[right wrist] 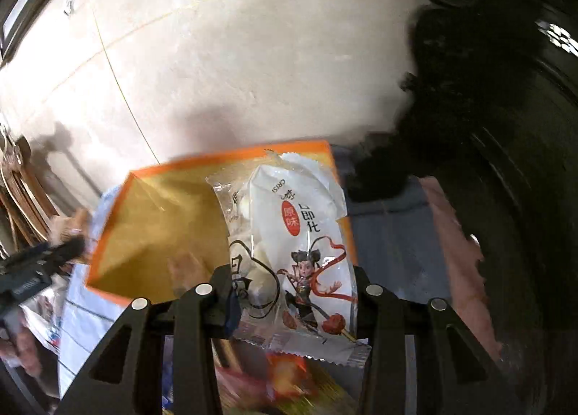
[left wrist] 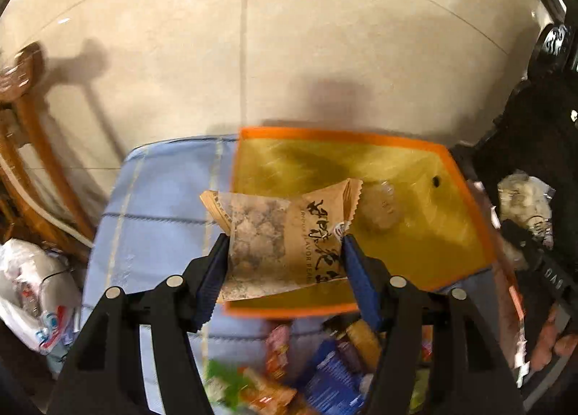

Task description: Organize snacks

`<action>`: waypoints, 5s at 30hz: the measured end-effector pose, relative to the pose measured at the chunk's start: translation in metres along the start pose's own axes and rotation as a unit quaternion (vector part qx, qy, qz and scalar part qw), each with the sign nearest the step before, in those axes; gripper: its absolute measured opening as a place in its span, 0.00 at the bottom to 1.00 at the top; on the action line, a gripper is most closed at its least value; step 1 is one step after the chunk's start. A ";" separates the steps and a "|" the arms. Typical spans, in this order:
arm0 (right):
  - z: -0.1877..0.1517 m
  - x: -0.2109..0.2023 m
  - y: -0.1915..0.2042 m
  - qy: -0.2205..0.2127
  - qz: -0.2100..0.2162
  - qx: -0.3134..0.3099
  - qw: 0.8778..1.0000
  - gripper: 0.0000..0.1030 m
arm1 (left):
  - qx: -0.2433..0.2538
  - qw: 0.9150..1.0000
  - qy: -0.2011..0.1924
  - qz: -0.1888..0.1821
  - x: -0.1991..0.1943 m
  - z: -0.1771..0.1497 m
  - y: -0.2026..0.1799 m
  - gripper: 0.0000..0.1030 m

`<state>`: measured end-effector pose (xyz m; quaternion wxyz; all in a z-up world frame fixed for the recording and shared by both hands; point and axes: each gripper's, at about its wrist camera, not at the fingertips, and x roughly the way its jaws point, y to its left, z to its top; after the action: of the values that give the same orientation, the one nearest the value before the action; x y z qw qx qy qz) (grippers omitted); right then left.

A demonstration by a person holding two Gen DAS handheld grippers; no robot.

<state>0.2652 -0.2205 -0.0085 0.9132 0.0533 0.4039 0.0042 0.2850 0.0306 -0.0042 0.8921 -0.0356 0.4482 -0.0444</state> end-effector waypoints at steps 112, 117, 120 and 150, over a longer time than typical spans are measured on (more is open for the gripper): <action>-0.214 -0.018 0.002 0.127 0.092 -0.031 0.987 0.62 | 0.106 0.987 0.103 -0.056 0.055 -0.219 -0.024 0.91; -0.211 -0.039 -0.006 0.120 0.075 -0.030 0.990 0.59 | 0.073 0.986 0.132 -0.066 0.071 -0.233 -0.024 0.41; -0.206 -0.057 -0.015 0.107 0.073 -0.019 0.991 0.59 | 0.049 0.985 0.143 -0.082 0.062 -0.234 -0.015 0.34; 0.026 0.001 -0.003 -0.002 0.079 0.020 0.997 0.59 | 0.073 0.996 -0.048 -0.017 0.017 0.008 -0.015 0.37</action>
<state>0.2850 -0.2259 0.0077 0.9096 0.1036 0.3966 0.0682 0.3012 0.0141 -0.0114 0.9118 0.0204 0.4001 -0.0901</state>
